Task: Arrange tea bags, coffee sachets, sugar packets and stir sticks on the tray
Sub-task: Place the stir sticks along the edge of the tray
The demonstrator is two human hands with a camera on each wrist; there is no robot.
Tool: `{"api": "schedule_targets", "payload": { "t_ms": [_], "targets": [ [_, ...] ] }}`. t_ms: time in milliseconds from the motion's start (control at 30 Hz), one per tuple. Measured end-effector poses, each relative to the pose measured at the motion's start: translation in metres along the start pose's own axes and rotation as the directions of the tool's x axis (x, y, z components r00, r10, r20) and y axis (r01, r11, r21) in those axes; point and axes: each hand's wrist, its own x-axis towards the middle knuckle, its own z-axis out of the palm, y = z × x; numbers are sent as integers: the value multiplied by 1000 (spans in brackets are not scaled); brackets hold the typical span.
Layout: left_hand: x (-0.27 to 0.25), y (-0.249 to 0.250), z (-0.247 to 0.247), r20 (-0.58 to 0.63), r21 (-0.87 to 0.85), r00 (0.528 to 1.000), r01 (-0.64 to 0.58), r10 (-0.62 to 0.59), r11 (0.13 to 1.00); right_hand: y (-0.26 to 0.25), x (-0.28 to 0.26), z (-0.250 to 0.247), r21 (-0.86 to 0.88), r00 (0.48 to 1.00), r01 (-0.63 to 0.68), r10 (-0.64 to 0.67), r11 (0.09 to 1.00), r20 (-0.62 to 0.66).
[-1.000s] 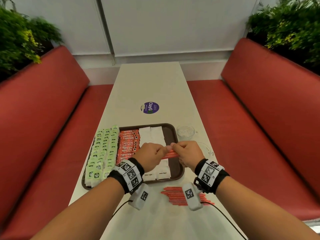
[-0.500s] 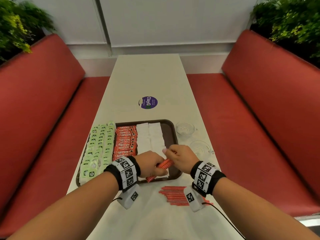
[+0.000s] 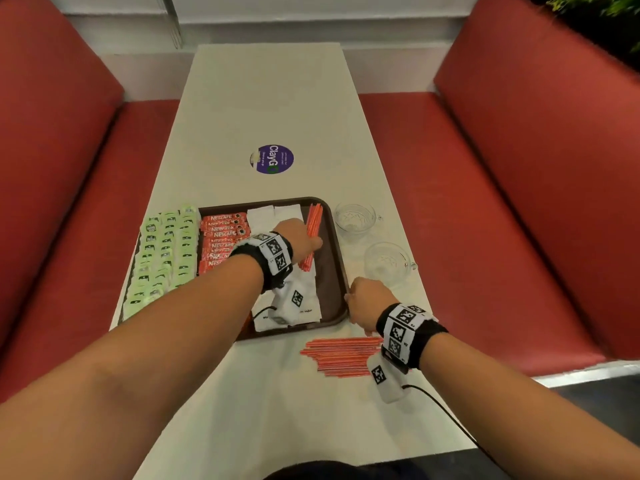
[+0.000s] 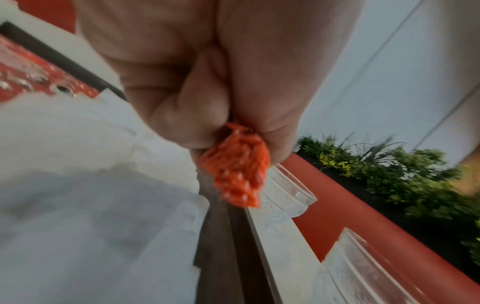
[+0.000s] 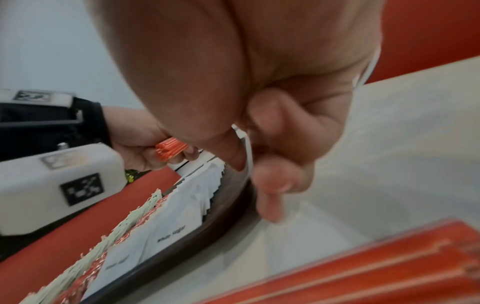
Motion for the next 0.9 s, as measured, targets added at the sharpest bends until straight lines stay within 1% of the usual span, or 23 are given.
{"api": "schedule_targets", "payload": {
  "t_ms": [100, 200, 233, 333, 367, 467, 600, 667, 733, 833, 900],
  "targets": [
    [16, 14, 2, 10, 23, 999, 32, -32, 999, -1, 5, 1, 23, 999, -14, 14, 1000, 40],
    [25, 22, 4, 25, -16, 999, 40, -39, 999, -3, 4, 1, -17, 995, -6, 8, 1000, 100],
    [26, 24, 4, 37, -4, 999, 36, -36, 999, -3, 2, 2, -12, 993, -3, 4, 1000, 121],
    [28, 27, 11, 96, 149, 995, -16, 2, 989, -4, 0, 3, 20, 984, 11, -14, 1000, 175],
    [31, 26, 15, 99, 161, 995, -19, 3, 987, -5, 0, 3, 19, 982, 11, -14, 1000, 191],
    [33, 27, 22, 87, 204, 996, -5, -13, 979, -5, 2, 1, 30, 976, 17, -23, 999, 215],
    [35, 30, 26, 33, 252, 999, 27, -36, 967, -6, 0, -1, 72, 975, 7, -23, 997, 220],
    [35, 31, 23, 16, 230, 999, 33, -38, 973, -6, 1, -2, 81, 975, 3, -21, 997, 220],
    [35, 33, 18, 23, 213, 999, 41, -47, 976, -7, 1, -2, 78, 972, 8, -26, 997, 231],
    [36, 30, 19, 10, 238, 997, 69, -73, 969, -6, 1, -2, 83, 970, 14, -34, 996, 240],
    [34, 29, 21, -23, 252, 998, 68, -64, 965, -6, 3, -1, 79, 972, 18, -36, 997, 232]
  ]
}}
